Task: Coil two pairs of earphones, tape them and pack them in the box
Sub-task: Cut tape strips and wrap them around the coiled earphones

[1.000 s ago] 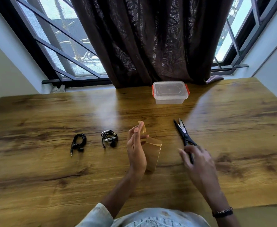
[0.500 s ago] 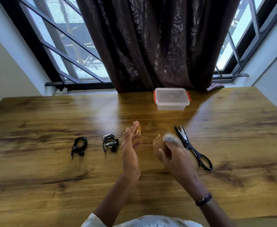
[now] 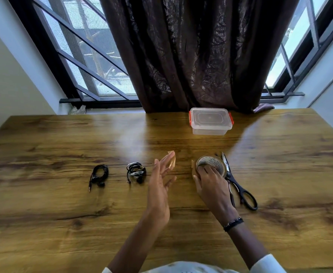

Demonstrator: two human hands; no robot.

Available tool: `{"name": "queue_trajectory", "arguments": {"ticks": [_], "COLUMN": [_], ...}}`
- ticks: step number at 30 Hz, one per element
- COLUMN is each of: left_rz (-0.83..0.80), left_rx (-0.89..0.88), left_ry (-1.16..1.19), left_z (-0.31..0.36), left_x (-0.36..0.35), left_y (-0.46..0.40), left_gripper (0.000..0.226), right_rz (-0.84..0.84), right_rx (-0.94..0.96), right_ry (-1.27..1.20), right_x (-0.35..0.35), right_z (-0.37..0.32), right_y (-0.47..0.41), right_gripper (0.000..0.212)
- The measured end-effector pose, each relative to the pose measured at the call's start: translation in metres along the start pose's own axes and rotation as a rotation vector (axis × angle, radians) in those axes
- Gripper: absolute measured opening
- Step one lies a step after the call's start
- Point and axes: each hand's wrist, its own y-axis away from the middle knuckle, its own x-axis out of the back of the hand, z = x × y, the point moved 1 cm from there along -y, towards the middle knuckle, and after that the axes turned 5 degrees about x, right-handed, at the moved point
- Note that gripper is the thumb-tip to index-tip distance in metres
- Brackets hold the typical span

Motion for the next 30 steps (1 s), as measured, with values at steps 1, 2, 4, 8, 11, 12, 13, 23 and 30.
{"name": "queue_trajectory", "arguments": {"ticks": [1,2,4,8,11,12,13,23,30], "left_rz": [-0.004,-0.006,-0.016,-0.047,-0.046,-0.043,-0.039,-0.026,-0.087], "left_rx": [0.002,0.000,-0.020,-0.110,-0.166,-0.184,-0.202,-0.383,-0.424], "left_ry": [0.001,-0.001,-0.013,-0.072,-0.128,-0.140,-0.150,-0.252,-0.288], "left_z": [-0.001,-0.001,0.000,0.004,0.004,0.005,0.006,0.028,0.052], "left_x": [0.000,0.000,0.000,0.004,0.009,0.010,0.011,0.048,0.085], "left_y": [0.002,0.003,0.008,0.019,0.029,0.033,0.037,0.055,0.057], "left_gripper": [0.046,0.046,0.046,0.048,0.051,0.050,0.049,0.047,0.043], "right_rz": [-0.002,0.009,0.079,0.063,-0.143,-0.205,-0.260,-0.564,-0.600], "right_rx": [-0.012,-0.020,-0.042,-0.184,-0.243,-0.249,-0.253,-0.134,0.000], "right_ry": [-0.028,-0.071,-0.230,-0.865,-1.296,-1.348,-1.376,-1.358,-1.292], "right_x": [0.000,0.002,0.016,0.069,0.093,0.099,0.103,0.114,0.113], "right_z": [0.001,0.001,-0.003,-0.022,-0.036,-0.040,-0.044,-0.071,-0.108], "right_y": [0.000,-0.001,-0.002,-0.016,-0.023,-0.023,-0.021,-0.024,-0.033], "right_gripper": [0.029,0.028,0.023,0.030,0.039,0.038,0.036,0.034,0.015]}}
